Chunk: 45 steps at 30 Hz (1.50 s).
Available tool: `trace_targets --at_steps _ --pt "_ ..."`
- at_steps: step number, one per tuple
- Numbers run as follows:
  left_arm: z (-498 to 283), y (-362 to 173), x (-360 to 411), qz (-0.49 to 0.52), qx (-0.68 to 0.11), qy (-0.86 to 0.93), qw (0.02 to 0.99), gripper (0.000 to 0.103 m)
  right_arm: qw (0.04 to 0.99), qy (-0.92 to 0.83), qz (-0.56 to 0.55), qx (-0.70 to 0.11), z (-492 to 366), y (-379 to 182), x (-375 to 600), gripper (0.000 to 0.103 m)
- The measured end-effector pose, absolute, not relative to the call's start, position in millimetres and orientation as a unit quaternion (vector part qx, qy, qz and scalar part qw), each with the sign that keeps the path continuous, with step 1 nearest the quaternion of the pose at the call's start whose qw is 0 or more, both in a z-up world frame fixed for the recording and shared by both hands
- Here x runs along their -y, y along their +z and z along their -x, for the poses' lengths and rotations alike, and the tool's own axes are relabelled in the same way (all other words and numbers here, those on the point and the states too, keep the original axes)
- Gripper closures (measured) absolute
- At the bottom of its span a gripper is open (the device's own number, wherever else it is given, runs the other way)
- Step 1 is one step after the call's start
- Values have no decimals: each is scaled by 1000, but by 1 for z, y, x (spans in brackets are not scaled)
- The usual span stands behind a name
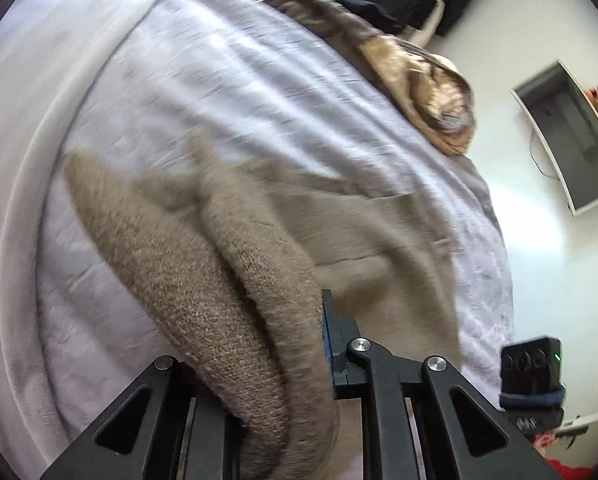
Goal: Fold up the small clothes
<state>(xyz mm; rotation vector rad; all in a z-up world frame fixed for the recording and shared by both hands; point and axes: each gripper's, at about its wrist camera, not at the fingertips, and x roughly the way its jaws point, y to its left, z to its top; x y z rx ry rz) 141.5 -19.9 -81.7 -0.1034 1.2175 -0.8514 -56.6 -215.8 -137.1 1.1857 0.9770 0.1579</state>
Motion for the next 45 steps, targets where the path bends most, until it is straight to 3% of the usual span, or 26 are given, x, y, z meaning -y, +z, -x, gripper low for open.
trace_targets --at_steps 8,16,17,18,20,26,28,30,32,40,41,42,43,45 --pt "-83 -47 141 -57 -526 -448 721 85 737 26 -554 -387 73 -134 294 90" --pt "-26 -96 253 -188 -529 -427 709 84 716 15 -597 -362 92 -169 342 90" --pt "-20 -103 259 -203 -531 -415 711 76 709 17 -607 -359 92 -176 345 90" --pt "-17 -105 261 -204 -532 -416 709 58 700 20 -621 -353 94 -183 349 90" --pt "-9 -99 260 -180 -526 -440 705 38 692 25 -634 -345 98 -190 349 90" --pt "15 -59 249 -164 -472 -495 711 36 671 34 -673 -310 93 -202 360 90" --pt "7 -49 232 -142 -463 -489 726 35 650 42 -711 -266 100 -206 366 85" --pt "-12 -44 202 -111 -460 -446 760 11 627 62 -747 -213 106 -212 372 48" --pt "-30 -46 172 -86 -456 -405 788 11 610 91 -766 -181 104 -217 376 38" --pt "-81 -109 99 -93 -512 -249 817 11 674 94 -662 -312 48 -189 380 40" --pt "-83 -114 94 -88 -517 -244 816 11 690 89 -634 -337 40 -181 379 50" --pt "-84 -118 92 -82 -521 -239 815 11 717 72 -580 -380 27 -171 375 77" --pt "-84 -120 88 -76 -523 -237 815 11 735 56 -539 -407 20 -164 371 89" --pt "-82 -118 86 -69 -524 -235 816 11 774 37 -463 -430 5 -137 359 88"
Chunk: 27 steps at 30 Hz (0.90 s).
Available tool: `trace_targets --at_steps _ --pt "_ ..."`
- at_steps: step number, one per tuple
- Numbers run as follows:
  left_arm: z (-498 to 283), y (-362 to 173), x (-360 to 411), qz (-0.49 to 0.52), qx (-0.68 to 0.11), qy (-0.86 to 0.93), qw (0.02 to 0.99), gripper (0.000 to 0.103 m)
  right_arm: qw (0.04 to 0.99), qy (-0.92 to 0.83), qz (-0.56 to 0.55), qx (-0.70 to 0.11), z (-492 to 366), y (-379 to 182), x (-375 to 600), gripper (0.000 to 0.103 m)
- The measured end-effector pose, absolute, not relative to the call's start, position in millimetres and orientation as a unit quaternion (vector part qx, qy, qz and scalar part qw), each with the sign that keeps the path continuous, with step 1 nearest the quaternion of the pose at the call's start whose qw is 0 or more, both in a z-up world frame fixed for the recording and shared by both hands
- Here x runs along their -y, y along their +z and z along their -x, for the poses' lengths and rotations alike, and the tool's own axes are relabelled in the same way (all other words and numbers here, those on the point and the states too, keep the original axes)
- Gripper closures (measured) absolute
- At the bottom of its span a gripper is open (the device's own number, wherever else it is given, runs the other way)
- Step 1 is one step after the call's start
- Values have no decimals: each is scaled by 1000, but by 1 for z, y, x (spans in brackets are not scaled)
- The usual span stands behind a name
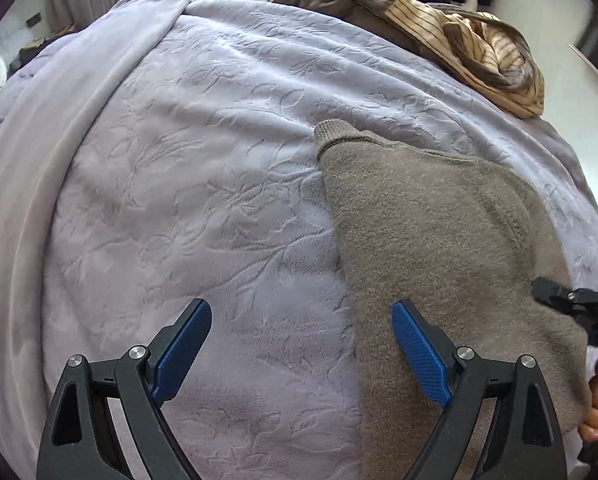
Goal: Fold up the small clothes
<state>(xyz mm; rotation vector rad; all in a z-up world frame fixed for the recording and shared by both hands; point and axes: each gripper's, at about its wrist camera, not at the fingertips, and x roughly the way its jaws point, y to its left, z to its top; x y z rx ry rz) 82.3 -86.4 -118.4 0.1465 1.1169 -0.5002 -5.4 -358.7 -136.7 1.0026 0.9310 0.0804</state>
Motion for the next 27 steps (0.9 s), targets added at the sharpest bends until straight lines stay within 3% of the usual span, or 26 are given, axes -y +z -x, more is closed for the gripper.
trace_targets --at_steps 5,12,17,22,27 --pt "-71 -110 106 -84 -507 -268 815 11 808 30 -437 -394 20 -98 359 89" --pt "-59 -130 129 -140 -489 -286 812 10 768 -24 -475 -428 38 -169 385 89" --pt "-60 -123 122 -149 -492 -295 805 10 766 -61 -470 -434 57 -164 387 85" --pt "-54 -110 105 -151 -505 -298 796 10 783 -123 -402 -459 85 -127 378 82" --pt "-30 -100 99 -125 -518 -353 769 11 820 -73 -370 -431 101 -80 345 84"
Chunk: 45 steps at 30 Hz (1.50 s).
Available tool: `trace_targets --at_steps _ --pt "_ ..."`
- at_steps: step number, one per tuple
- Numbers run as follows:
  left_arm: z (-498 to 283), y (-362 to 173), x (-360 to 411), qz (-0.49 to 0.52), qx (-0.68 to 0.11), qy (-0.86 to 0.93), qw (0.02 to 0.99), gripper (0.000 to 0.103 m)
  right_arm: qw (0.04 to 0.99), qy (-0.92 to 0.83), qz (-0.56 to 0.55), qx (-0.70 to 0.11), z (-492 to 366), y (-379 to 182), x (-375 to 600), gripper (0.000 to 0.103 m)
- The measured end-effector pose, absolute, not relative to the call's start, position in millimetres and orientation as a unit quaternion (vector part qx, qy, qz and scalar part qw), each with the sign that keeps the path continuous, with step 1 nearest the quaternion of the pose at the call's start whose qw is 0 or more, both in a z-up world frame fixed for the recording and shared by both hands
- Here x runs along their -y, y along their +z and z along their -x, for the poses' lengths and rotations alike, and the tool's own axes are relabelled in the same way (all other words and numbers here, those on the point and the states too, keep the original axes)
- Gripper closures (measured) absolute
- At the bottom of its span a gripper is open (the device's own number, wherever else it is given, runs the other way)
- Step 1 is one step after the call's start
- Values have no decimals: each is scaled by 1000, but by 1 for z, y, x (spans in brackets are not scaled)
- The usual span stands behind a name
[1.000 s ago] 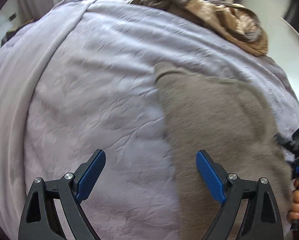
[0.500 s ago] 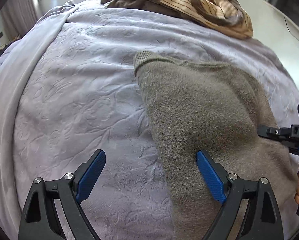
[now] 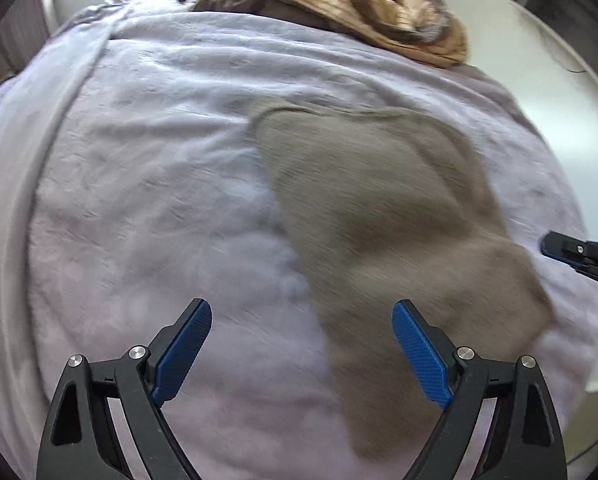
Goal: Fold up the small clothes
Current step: 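Pinch and straighten the folded sweater edge with the right gripper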
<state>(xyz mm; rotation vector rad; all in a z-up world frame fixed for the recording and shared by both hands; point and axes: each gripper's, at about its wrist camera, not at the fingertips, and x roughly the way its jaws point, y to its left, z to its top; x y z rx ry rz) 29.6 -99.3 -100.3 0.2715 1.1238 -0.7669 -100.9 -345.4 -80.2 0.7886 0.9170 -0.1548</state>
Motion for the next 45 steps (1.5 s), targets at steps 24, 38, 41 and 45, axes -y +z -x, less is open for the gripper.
trace_targets --at_steps 24,38,41,45 --pt "10 -149 98 -130 -605 -325 715 10 764 -116 -357 -526 121 -141 320 103" --pt "7 -121 81 -139 -624 -262 723 10 734 -149 -358 -557 131 -121 329 97" --pt "10 -114 78 -139 -625 -248 727 10 734 -144 -356 -561 132 -116 331 97" --pt "14 -105 81 -136 -627 -236 730 10 735 -128 -353 -564 127 -108 332 97"
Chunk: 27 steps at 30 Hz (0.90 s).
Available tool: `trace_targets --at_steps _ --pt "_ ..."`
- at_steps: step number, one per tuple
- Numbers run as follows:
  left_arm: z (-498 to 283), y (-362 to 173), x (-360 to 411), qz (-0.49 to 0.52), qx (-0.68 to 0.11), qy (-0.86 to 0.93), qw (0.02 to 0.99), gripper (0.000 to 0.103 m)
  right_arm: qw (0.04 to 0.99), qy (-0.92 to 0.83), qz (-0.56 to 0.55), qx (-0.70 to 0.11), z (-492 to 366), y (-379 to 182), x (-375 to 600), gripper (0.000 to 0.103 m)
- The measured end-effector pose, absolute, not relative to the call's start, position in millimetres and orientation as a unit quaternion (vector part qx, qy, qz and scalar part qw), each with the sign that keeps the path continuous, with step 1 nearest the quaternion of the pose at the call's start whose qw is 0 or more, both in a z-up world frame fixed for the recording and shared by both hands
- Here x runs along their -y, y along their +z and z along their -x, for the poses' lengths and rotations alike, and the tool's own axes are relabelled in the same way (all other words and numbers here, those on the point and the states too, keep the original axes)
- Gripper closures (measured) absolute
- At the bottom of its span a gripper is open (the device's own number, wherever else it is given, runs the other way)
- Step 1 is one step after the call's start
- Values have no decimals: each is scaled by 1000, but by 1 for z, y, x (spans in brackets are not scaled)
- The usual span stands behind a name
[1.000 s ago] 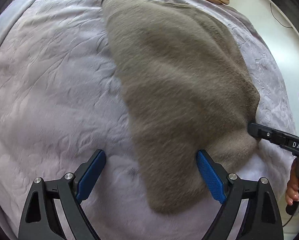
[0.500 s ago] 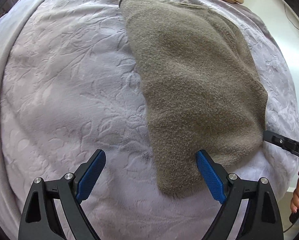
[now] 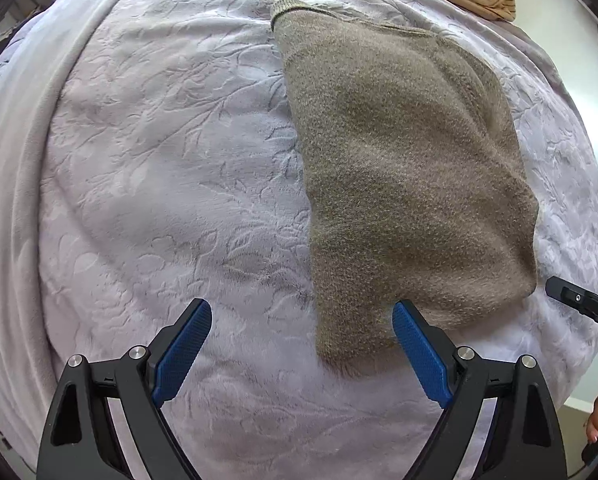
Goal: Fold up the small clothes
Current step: 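Pinch and straighten the folded sweater edge with the right gripper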
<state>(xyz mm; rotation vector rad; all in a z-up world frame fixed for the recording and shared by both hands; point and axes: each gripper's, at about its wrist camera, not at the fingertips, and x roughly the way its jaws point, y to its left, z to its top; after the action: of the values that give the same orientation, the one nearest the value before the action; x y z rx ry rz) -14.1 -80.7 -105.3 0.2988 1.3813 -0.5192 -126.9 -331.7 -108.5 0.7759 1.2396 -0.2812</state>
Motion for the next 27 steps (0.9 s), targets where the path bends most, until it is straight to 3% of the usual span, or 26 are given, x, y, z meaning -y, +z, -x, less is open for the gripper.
trace_targets --at_steps 13,14,22,25,27 --pt "23 -95 102 -122 -634 -208 734 10 735 -92 -345 -576 108 -104 338 97" --pt "21 -95 105 -117 -633 -206 737 0 735 -91 -343 -577 106 -104 340 97" --pt "2 -100 122 -113 -631 -183 745 0 734 -81 -349 -577 84 -112 357 94" --pt "-10 -101 126 -116 -629 -172 749 0 739 -74 -352 -570 71 -113 365 81" --pt "-18 -103 129 -108 -632 -166 749 0 745 -73 -350 -564 62 -114 372 60"
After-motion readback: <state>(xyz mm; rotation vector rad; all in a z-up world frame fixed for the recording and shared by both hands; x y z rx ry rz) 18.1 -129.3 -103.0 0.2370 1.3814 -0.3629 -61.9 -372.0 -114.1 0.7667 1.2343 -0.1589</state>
